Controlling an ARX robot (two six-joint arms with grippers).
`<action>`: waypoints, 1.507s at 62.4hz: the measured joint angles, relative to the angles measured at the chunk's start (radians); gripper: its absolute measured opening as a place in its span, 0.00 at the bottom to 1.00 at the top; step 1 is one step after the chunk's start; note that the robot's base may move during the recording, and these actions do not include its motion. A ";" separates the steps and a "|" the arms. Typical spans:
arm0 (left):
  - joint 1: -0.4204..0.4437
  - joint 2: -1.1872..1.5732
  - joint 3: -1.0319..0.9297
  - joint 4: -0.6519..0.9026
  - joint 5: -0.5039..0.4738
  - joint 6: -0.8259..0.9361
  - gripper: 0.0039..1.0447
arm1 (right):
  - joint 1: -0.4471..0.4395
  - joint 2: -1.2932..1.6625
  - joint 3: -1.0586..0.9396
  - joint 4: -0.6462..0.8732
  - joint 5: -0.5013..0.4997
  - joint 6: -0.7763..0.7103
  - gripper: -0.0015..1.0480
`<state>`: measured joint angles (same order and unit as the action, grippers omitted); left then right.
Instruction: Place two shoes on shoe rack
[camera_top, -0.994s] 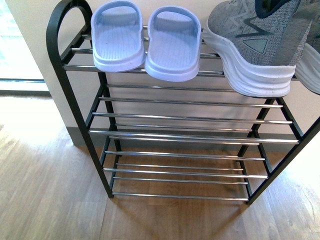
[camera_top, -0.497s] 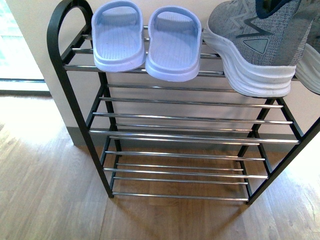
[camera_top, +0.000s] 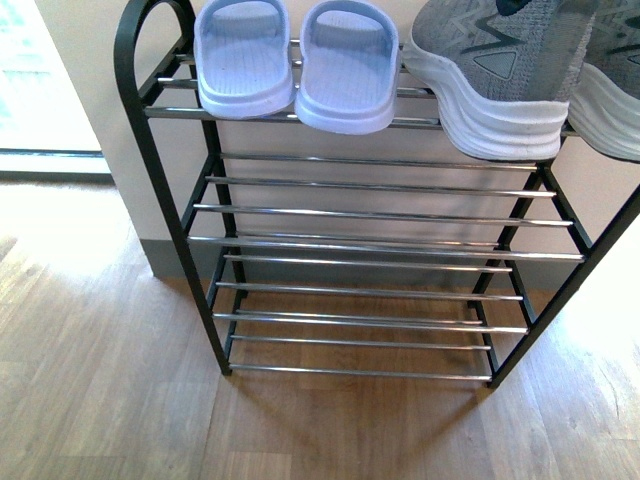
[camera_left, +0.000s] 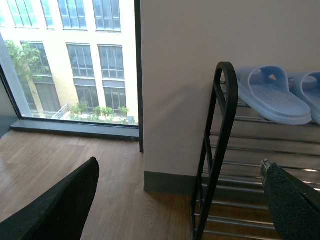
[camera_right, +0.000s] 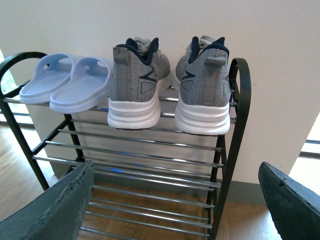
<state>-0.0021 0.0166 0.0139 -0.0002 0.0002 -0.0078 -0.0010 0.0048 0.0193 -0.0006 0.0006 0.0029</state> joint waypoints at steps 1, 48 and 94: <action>0.000 0.000 0.000 0.000 0.000 0.000 0.92 | 0.000 0.000 0.000 0.000 0.000 0.000 0.91; 0.000 0.000 0.000 0.000 0.000 0.000 0.91 | 0.000 -0.001 0.000 0.000 0.000 0.000 0.91; 0.000 0.000 0.000 0.000 0.000 0.000 0.91 | 0.000 -0.001 0.000 0.000 0.000 0.000 0.91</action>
<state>-0.0021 0.0162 0.0139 -0.0002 -0.0002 -0.0078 -0.0010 0.0036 0.0193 -0.0006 0.0006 0.0029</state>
